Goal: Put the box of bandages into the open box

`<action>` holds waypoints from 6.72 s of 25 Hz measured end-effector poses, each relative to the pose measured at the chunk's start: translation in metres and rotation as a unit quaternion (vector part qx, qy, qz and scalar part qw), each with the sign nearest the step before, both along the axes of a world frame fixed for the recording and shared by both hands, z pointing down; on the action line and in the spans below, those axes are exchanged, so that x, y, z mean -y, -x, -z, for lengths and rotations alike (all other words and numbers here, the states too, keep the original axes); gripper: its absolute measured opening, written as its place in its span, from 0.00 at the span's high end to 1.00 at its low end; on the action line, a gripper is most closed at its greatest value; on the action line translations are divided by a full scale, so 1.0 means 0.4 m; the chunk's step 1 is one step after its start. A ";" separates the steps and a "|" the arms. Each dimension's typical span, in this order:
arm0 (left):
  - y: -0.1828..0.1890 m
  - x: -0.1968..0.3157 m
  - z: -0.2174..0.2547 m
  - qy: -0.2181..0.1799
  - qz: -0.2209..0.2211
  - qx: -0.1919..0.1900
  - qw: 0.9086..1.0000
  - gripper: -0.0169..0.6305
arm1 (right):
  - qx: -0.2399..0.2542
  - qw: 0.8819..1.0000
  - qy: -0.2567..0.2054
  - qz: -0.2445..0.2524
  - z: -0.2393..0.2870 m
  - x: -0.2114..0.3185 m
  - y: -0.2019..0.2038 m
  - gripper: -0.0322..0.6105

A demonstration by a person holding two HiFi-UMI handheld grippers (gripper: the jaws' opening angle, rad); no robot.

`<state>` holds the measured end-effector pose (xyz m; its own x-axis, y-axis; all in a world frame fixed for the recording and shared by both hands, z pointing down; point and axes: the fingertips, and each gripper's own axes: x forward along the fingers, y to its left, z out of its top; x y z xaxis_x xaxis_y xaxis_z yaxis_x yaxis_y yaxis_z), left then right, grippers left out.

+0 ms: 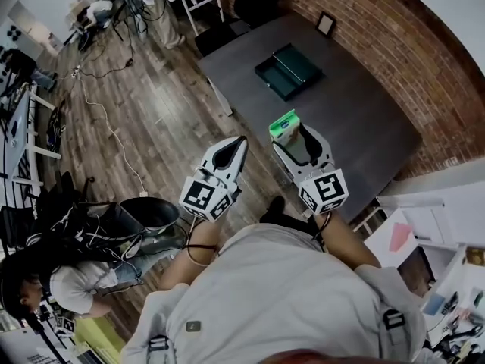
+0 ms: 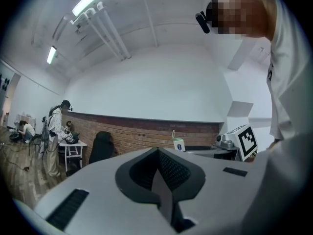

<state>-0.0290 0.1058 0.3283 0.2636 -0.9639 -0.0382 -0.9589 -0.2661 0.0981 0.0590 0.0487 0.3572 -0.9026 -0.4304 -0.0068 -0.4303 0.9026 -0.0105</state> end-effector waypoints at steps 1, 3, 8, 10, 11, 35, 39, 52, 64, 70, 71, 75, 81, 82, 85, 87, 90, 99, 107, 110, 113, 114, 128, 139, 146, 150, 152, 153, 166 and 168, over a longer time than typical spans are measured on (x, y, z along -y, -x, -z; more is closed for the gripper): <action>0.000 0.040 0.002 0.000 -0.004 -0.001 1.000 0.95 | 0.000 1.000 0.001 -0.003 0.002 0.036 0.000 0.47; -0.006 0.110 -0.002 -0.001 -0.017 0.000 1.000 0.95 | 0.000 1.000 0.000 -0.009 0.006 0.097 -0.004 0.47; -0.029 0.251 -0.017 0.007 -0.049 0.000 0.999 0.95 | 0.006 1.000 0.001 -0.030 0.013 0.218 -0.025 0.47; -0.042 0.291 -0.022 0.009 -0.061 0.000 0.998 0.95 | 0.006 0.999 0.006 -0.039 0.007 0.254 -0.038 0.47; -0.047 0.310 -0.024 0.010 -0.066 0.001 0.998 0.95 | 0.006 0.999 0.008 -0.045 0.005 0.270 -0.045 0.47; 0.215 0.829 -0.088 0.041 -0.208 -0.030 0.977 0.95 | -0.046 0.982 0.040 -0.178 -0.070 0.705 0.185 0.47; 0.289 0.888 -0.102 0.046 -0.229 -0.032 0.972 0.95 | -0.060 0.978 0.043 -0.194 -0.087 0.755 0.263 0.47; 0.384 1.047 -0.224 0.086 -0.258 -0.031 0.962 0.95 | -0.137 0.969 0.078 -0.191 -0.250 0.918 0.375 0.47; 0.405 1.149 -0.442 0.157 -0.249 -0.024 0.955 0.95 | -0.217 0.954 0.145 -0.145 -0.549 1.072 0.389 0.47; 0.398 1.181 -0.584 0.195 -0.249 -0.014 0.948 0.95 | -0.248 0.946 0.173 -0.119 -0.693 1.102 0.396 0.47; 0.402 1.186 -0.601 0.200 -0.247 -0.016 0.948 0.95 | -0.256 0.944 0.177 -0.114 -0.717 1.104 0.402 0.47; 0.413 1.201 -0.663 0.211 -0.244 -0.014 0.946 0.95 | -0.277 0.934 0.201 -0.102 -0.808 1.106 0.412 0.47; 0.421 1.228 -0.750 0.236 -0.234 -0.019 0.943 0.95 | -0.314 0.920 0.218 -0.086 -0.914 1.112 0.436 0.47; 0.423 1.233 -0.761 0.240 -0.230 -0.022 0.943 0.95 | -0.317 0.918 0.223 -0.085 -0.926 1.115 0.441 0.47; 0.427 1.250 -0.784 0.254 -0.219 -0.038 0.942 0.95 | -0.322 0.914 0.234 -0.084 -0.963 1.122 0.455 0.47; 0.424 1.254 -0.795 0.257 -0.214 -0.038 0.941 0.95 | -0.324 0.912 0.239 -0.084 -0.985 1.121 0.459 0.47; 0.417 1.255 -0.814 0.261 -0.216 -0.030 0.940 0.95 | -0.330 0.908 0.242 -0.086 -1.015 1.123 0.459 0.47; 0.423 1.256 -0.859 0.285 -0.213 -0.026 0.934 0.95 | -0.332 0.905 0.248 -0.096 -1.054 1.136 0.463 0.47; 0.410 1.252 -0.856 0.285 -0.217 -0.018 0.933 0.95 | -0.318 0.909 0.246 -0.112 -1.025 1.147 0.461 0.47; 0.405 1.249 -0.847 0.281 -0.219 -0.013 0.934 0.95 | -0.307 0.913 0.239 -0.121 -1.000 1.147 0.461 0.48; 0.399 1.243 -0.822 0.276 -0.223 -0.008 0.935 0.95 | -0.292 0.916 0.243 -0.127 -0.960 1.135 0.465 0.48; 0.395 1.243 -0.808 0.273 -0.225 -0.006 0.935 0.95 | -0.284 0.918 0.243 -0.131 -0.940 1.133 0.465 0.48; 0.322 1.153 -0.458 0.179 -0.269 0.013 0.946 0.95 | -0.140 0.956 0.143 -0.212 -0.470 1.039 0.388 0.90; 0.247 1.017 -0.181 0.080 -0.306 0.003 0.949 0.95 | -0.086 0.969 0.032 -0.228 -0.133 0.880 0.340 0.91; 0.174 0.927 -0.119 0.056 -0.293 0.013 0.954 0.95 | -0.069 0.977 0.000 -0.203 -0.065 0.785 0.276 0.91; 0.109 0.859 -0.099 0.053 -0.270 0.013 0.961 0.95 | -0.060 0.982 -0.014 -0.179 -0.036 0.717 0.213 0.91; 0.067 0.817 -0.089 0.048 -0.258 0.014 0.965 0.95 | -0.058 0.984 -0.018 -0.168 -0.030 0.674 0.170 0.91; 0.046 0.796 -0.083 0.045 -0.253 0.016 0.966 0.95 | -0.058 0.985 -0.021 -0.164 -0.027 0.652 0.148 0.91; -0.090 0.506 -0.032 0.021 -0.190 0.052 0.980 0.95 | -0.053 0.992 -0.032 -0.113 -0.008 0.388 -0.017 0.91; -0.086 0.474 -0.024 0.019 -0.186 0.050 0.981 0.95 | -0.051 0.992 -0.031 -0.111 -0.002 0.356 -0.020 0.91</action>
<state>0.0054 -0.0839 0.3378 0.5972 -0.8010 0.0406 -0.8021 -0.5968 0.0244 0.0669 -0.0935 0.3580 -0.7832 -0.6200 0.0475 -0.6142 0.7833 0.0960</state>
